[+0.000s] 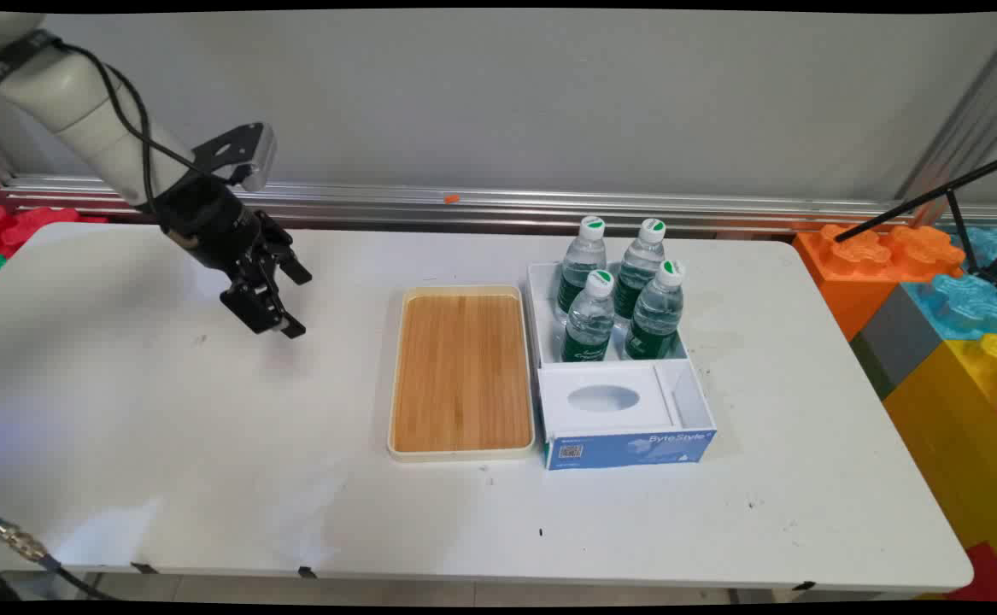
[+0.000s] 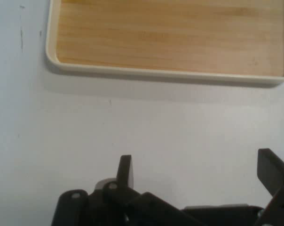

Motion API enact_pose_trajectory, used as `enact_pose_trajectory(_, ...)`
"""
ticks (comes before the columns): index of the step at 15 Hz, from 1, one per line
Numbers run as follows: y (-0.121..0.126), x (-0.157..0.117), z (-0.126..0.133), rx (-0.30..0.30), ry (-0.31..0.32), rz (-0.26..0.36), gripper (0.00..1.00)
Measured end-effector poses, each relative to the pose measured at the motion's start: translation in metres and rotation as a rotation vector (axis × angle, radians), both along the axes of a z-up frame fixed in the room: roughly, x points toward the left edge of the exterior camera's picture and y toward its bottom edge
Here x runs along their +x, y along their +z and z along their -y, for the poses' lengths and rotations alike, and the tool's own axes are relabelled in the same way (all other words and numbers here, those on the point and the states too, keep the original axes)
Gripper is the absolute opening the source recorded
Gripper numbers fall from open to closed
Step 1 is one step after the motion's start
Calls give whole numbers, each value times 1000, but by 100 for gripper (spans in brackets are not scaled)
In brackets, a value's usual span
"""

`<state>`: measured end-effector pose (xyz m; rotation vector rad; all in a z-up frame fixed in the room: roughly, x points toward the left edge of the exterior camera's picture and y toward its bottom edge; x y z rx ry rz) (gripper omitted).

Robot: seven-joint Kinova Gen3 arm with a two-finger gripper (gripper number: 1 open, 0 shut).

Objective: Pick up the green bottle from the white box

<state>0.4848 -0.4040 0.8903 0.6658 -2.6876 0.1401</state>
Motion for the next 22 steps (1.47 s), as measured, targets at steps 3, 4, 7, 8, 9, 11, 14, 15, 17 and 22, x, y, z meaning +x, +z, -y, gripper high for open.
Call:
enact_pose_trajectory(3,-10,-12,-5,2,21,-22,100)
enact_pose_trajectory(4,-13,-20,-6,-2,33,-26,100)
enact_pose_trajectory(7,-22,-51,-2,-23,71,-28,100)
enact_pose_trajectory(8,-24,-62,1,-31,84,-30,100)
enact_pose_trajectory(9,-26,-77,5,-41,95,-35,100)
enact_pose_trajectory(11,-28,-98,10,-56,110,-49,100)
enact_pose_trajectory(14,-33,-140,23,-94,136,-83,100)
enact_pose_trajectory(15,-35,-151,26,-103,145,-91,100)
enact_pose_trajectory(17,-41,-175,33,-119,162,-112,100)
enact_pose_trajectory(22,-56,-229,50,-134,175,-177,100)
